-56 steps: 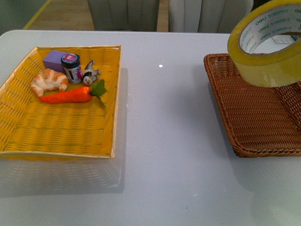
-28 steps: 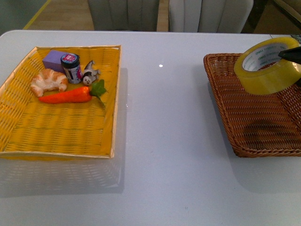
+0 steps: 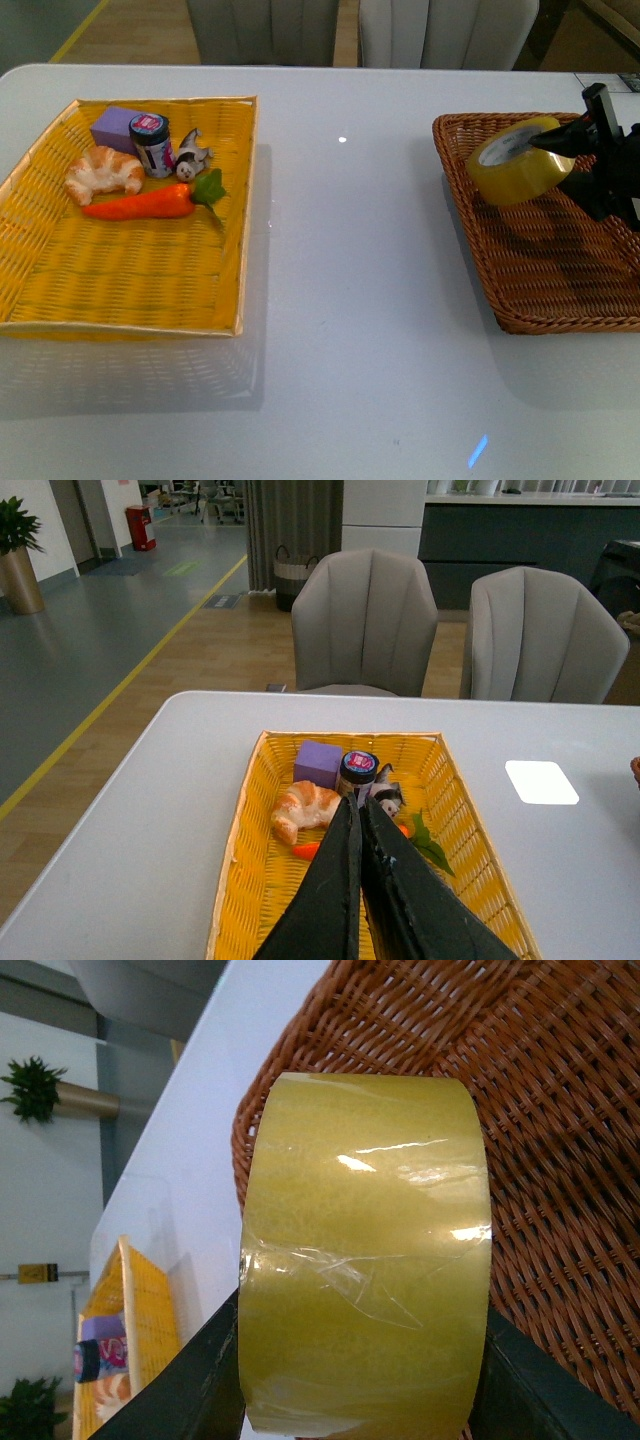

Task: Move tape to another basket

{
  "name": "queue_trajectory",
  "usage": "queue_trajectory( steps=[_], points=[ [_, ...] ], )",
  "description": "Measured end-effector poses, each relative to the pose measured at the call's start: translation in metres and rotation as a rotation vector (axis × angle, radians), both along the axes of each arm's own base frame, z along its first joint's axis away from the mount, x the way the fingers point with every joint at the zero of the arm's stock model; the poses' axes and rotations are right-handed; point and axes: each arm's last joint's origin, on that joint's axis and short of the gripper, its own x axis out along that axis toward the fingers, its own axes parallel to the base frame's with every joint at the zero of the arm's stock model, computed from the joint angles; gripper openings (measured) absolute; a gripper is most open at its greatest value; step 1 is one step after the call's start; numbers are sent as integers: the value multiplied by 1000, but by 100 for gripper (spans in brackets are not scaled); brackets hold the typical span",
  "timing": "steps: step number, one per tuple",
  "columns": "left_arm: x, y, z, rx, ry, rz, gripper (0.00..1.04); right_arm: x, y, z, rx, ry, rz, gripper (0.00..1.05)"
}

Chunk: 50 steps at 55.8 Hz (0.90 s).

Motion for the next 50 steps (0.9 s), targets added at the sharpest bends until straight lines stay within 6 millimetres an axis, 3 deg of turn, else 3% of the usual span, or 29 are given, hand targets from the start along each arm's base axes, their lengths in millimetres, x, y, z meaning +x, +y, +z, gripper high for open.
queue_trajectory(
  steps=[11, 19, 28, 32, 50],
  points=[
    [-5, 0, -6, 0, -11, 0, 2, 6, 3, -7, -10, 29, -6, 49],
    [-8, 0, -6, 0, -15, 0, 2, 4, 1, -10, -16, 38, -21, 71],
    [-11, 0, -6, 0, -16, 0, 2, -13, -6, -18, -10, 75, -36, 97],
    [-12, 0, -6, 0, -16, 0, 2, -20, -11, -17, -5, 82, -41, 96],
    [-24, 0, -11, 0, 16, 0, 2, -57, -32, 43, -8, -41, -61, 96]
  ],
)
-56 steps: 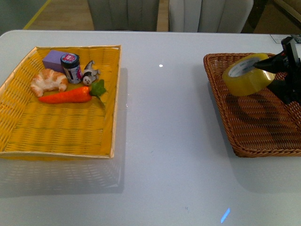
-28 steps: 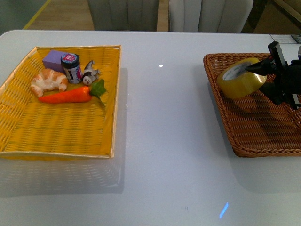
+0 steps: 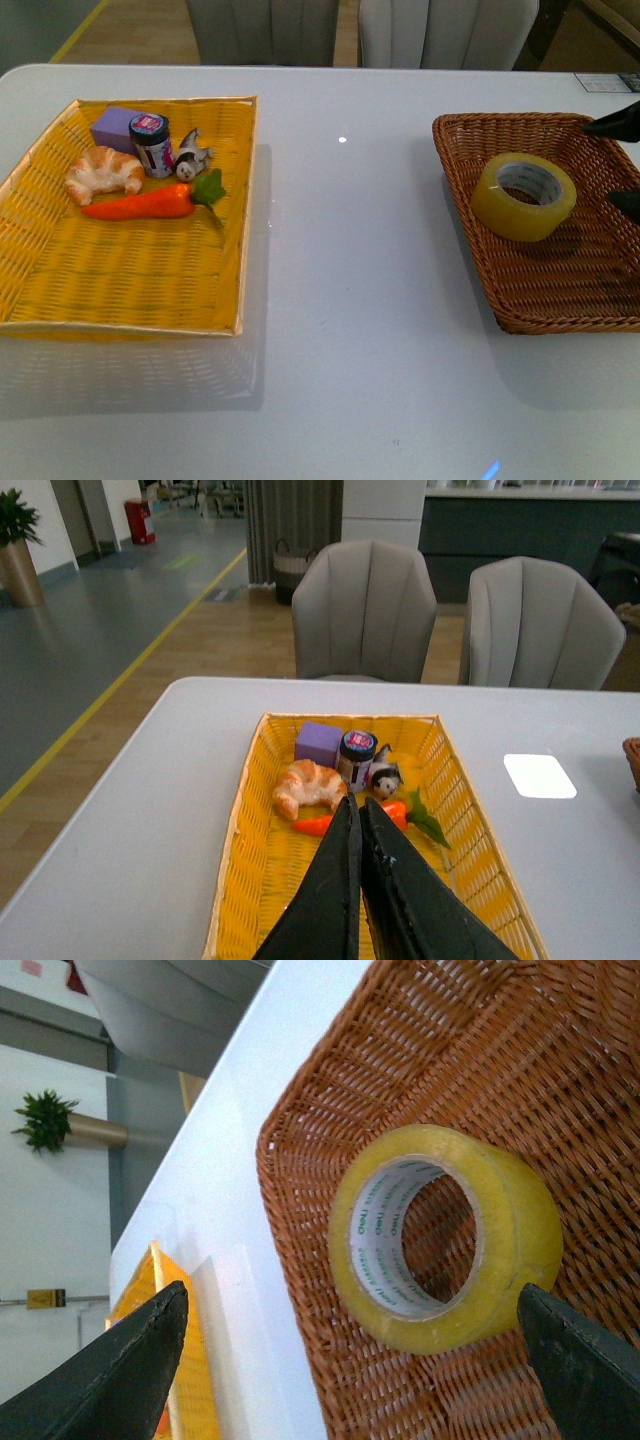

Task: Move tape to another basket

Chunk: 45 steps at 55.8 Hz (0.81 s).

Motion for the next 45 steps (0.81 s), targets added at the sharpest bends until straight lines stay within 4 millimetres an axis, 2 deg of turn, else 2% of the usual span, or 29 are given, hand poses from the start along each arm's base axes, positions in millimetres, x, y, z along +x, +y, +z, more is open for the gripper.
queue_trajectory(
  steps=[7, 13, 19, 21, 26, 29, 31, 37, 41, 45],
  points=[
    [-2, 0, 1, 0, -14, 0, 2, -26, 2, 28, -14, -70, 10, 96],
    [-2, 0, 1, 0, -14, 0, 2, -59, 7, 66, -46, -182, 4, 96],
    [-2, 0, 1, 0, -14, 0, 2, -93, 13, 95, -83, -262, -20, 96],
    [-2, 0, 1, 0, -14, 0, 2, -105, 15, 102, -94, -282, -29, 96],
    [-2, 0, 1, 0, -14, 0, 2, -115, 17, 111, -134, -327, -42, 95],
    [-2, 0, 1, 0, -14, 0, 2, -119, 19, 111, -284, -401, -112, 87],
    [-2, 0, 1, 0, -14, 0, 2, -124, 22, 108, -442, -441, -141, 80],
    [-2, 0, 1, 0, -14, 0, 2, -143, 34, 101, -732, -467, -99, 61],
    [-2, 0, 1, 0, -14, 0, 2, -155, 41, 99, -840, -482, -75, 47],
    [-2, 0, 1, 0, -14, 0, 2, -170, 48, 95, -896, -485, -60, 27]
  ],
)
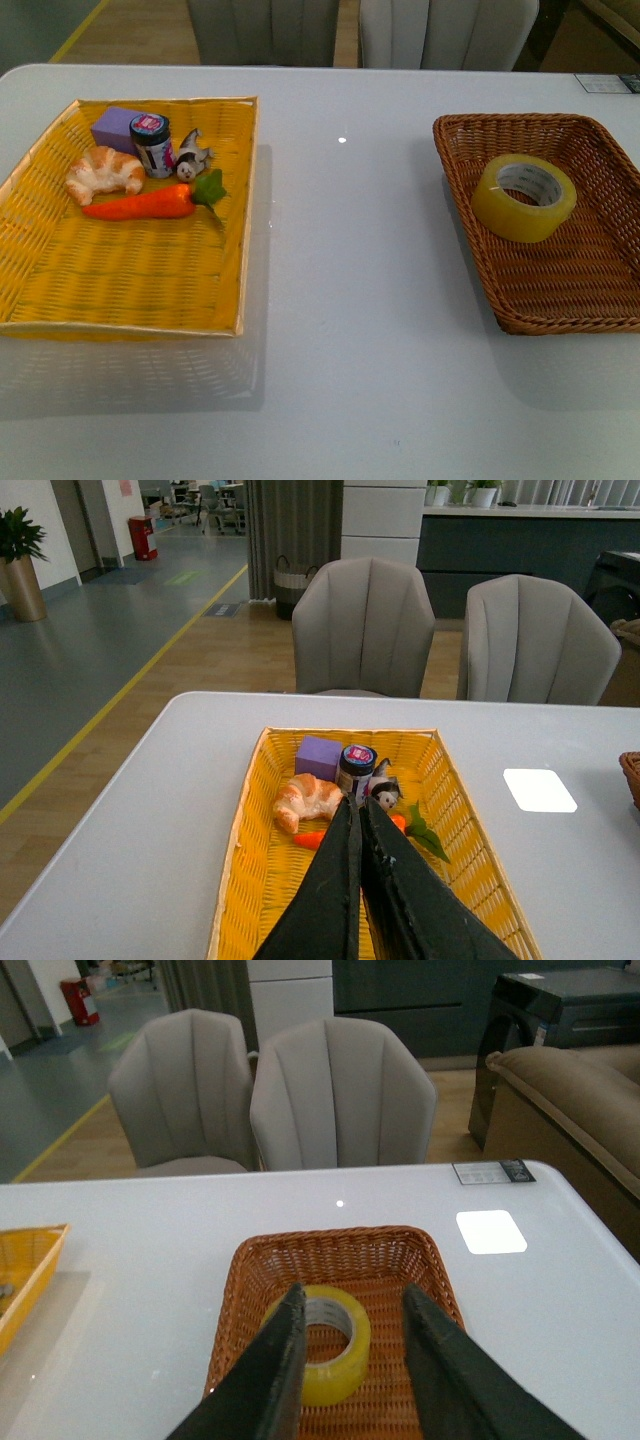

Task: Move tape to another basket

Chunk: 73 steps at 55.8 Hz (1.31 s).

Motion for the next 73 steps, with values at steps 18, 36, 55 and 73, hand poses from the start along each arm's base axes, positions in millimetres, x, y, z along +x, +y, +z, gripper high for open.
queue_trajectory(
  steps=[18, 36, 55, 73],
  points=[
    [0, 0, 0, 0, 0, 0, 2, -39, 20, -17, -33, 14, -15, 2],
    [0, 0, 0, 0, 0, 0, 2, -59, 25, -10, -36, -13, 2, 2],
    [0, 0, 0, 0, 0, 0, 2, -73, 25, -5, -36, -28, 3, 2],
    [0, 0, 0, 0, 0, 0, 2, -84, 25, -3, -36, -34, 2, 2]
  ],
)
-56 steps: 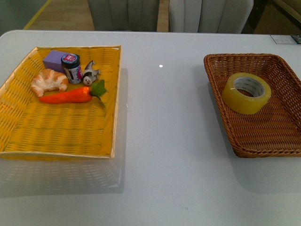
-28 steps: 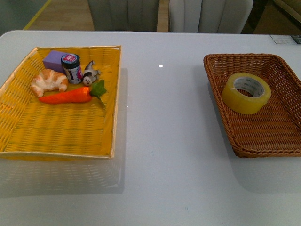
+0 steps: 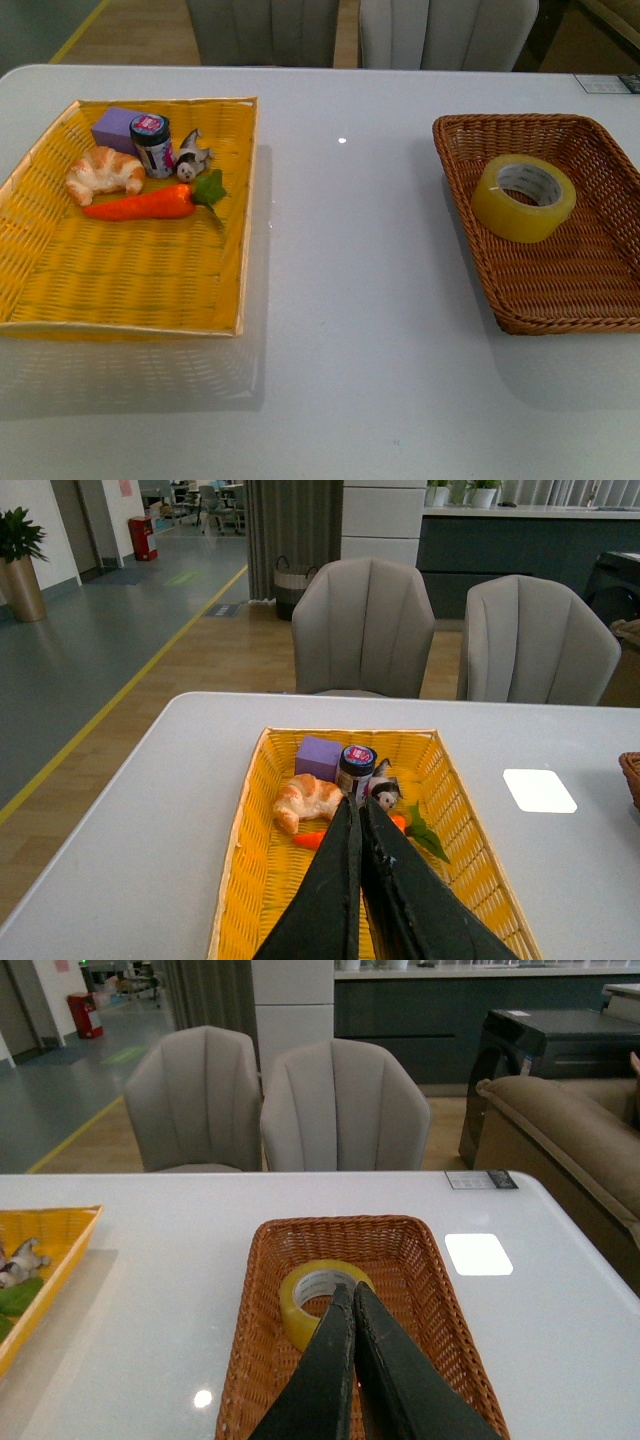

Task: Move tape to another basket

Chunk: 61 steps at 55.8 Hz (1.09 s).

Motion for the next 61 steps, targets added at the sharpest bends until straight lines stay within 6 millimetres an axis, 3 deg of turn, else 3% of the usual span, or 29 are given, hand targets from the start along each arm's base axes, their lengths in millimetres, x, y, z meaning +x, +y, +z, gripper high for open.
queue_trajectory(
  steps=[46, 54, 61],
  points=[
    [0, 0, 0, 0, 0, 0, 2, -20, 0, -3, 0, 5, 1, 2],
    [0, 0, 0, 0, 0, 0, 5, -20, 0, -3, -1, 5, 1, 28],
    [0, 0, 0, 0, 0, 0, 28, -20, 0, -3, -1, 5, 1, 51]
  ],
)
